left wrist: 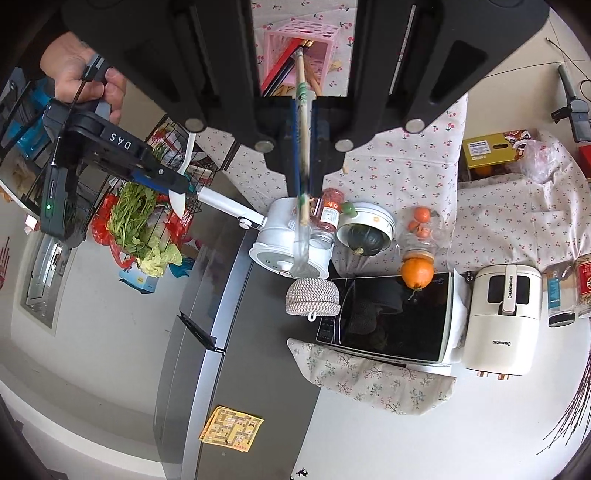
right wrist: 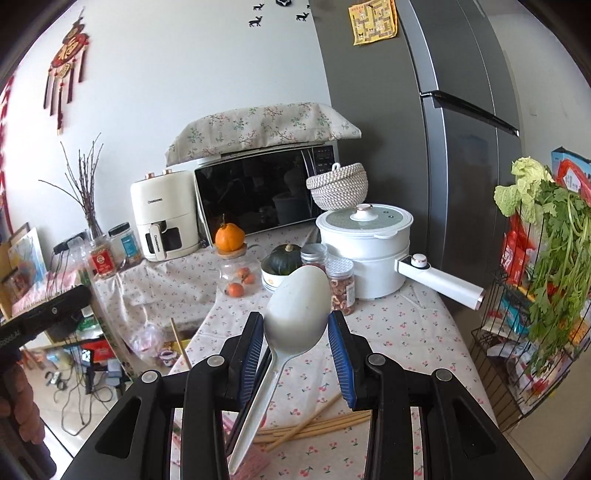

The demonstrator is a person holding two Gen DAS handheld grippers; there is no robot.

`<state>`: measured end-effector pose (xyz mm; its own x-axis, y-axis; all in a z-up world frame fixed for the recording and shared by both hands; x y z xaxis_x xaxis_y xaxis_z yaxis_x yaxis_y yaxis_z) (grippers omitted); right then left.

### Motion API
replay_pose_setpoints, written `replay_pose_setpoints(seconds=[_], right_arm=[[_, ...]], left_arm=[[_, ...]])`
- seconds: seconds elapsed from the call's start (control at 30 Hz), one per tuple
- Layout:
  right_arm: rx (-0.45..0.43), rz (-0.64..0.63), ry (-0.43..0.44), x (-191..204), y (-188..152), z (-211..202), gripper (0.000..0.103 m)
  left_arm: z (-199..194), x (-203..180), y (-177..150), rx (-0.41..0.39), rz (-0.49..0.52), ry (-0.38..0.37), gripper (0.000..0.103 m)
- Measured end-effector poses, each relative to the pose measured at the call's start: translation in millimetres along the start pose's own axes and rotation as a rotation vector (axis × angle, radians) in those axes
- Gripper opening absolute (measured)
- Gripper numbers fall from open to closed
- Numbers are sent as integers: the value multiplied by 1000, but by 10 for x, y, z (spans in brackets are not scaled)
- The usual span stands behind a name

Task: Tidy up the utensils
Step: 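Carry the wrapped chopsticks and white spoon over the pink basket with both tools, then open both tools to release the chopsticks and spoon into the basket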

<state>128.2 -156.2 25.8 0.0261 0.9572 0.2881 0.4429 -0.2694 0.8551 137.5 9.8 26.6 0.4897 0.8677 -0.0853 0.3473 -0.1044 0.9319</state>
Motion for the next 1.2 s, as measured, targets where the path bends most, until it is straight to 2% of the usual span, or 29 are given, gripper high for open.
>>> replay_pose_setpoints(seconds=[0.27,0.47,0.53,0.6,0.73,0.8,0.87,1.03,1.2], right_arm=[[-48,-49,21,248,-95,101,37],[-33,-76,38,389,-211,208,37],[-26,-86,38,420,-251,242,37],[-25,-102,37,456,-287,269,37],[-19,-136,31,519,-380,321,37],[-19,-155,26,558,-432,350,37],[-20,-181,18,601,-488,379,37],[-33,-271,0,730,-622,447,37],[-5,-303,4,809,-753,522,37]], left_arm=[[234,-17,-260,51,21,19,5],[313,-40,-372,97,35,9,6],[284,-37,-370,105,32,9,13],[232,-25,-361,109,28,13,32],[89,101,-379,126,14,50,55],[15,204,-415,137,10,77,72],[-32,309,-482,159,3,100,82],[-100,538,-681,220,-26,157,87],[-111,651,-784,258,-42,184,91]])
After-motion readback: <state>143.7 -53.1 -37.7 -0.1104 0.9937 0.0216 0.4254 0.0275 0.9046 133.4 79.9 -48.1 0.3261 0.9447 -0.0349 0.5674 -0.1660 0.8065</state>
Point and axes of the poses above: each gripper's, at about its wrist camera, not at the fingertips, and z roughly the way its jaws point, x to its left, y to its top, the point moved 10 cm from there along z, roughly the way its jaws point, and after that the axes turned 11 degrees about z, right-handed, at the moved point
